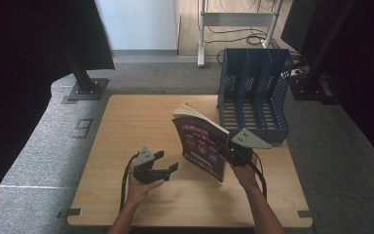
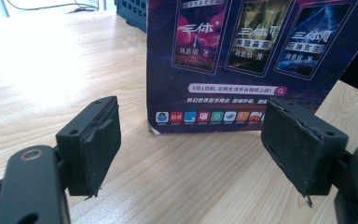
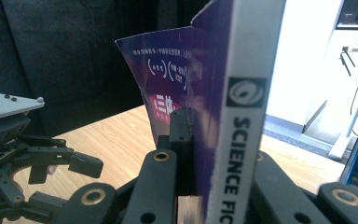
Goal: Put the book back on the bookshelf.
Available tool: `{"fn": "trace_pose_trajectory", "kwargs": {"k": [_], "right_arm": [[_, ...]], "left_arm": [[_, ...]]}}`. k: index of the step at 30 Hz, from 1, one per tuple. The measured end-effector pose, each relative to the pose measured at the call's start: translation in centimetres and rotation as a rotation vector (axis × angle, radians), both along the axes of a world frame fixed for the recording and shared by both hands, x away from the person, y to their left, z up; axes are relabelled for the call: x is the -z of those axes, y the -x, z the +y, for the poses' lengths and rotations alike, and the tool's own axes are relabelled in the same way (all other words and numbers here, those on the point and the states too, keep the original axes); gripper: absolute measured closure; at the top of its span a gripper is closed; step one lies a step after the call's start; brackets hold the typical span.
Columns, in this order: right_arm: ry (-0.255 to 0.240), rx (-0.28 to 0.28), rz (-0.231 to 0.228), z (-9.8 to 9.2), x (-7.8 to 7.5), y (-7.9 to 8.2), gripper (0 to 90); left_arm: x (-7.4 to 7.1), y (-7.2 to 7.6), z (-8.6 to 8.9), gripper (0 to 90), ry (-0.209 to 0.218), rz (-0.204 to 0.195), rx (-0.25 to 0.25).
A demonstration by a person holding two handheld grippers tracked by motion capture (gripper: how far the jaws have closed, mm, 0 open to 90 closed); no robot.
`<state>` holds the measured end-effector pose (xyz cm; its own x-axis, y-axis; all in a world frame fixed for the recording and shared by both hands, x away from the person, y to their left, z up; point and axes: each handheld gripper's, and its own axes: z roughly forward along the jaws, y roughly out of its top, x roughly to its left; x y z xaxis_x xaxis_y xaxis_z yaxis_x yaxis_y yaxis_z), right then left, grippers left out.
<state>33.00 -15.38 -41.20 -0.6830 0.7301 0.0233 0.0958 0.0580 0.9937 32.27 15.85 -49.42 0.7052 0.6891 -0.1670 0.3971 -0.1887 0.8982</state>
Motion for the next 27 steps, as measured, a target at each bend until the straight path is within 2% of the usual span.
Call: {"fn": "trace_pose_trajectory", "kwargs": {"k": [13,18,27], "right_arm": [[-0.016,0.015,-0.015,-0.1,-0.4,0.0,81.4],[-0.024,0.022,-0.019,-0.2,-0.7,0.0,81.4],[-0.030,0.036,-0.031,-0.3,-1.4,0.0,81.4]], "left_arm": [[0.0,0.0,0.1,19.9,-0.002,0.005,-0.003],[0.1,-0.1,0.0,19.9,0.012,0.023,0.004],[0.1,-0.1,0.1,20.1,0.010,0.023,-0.005]]}}
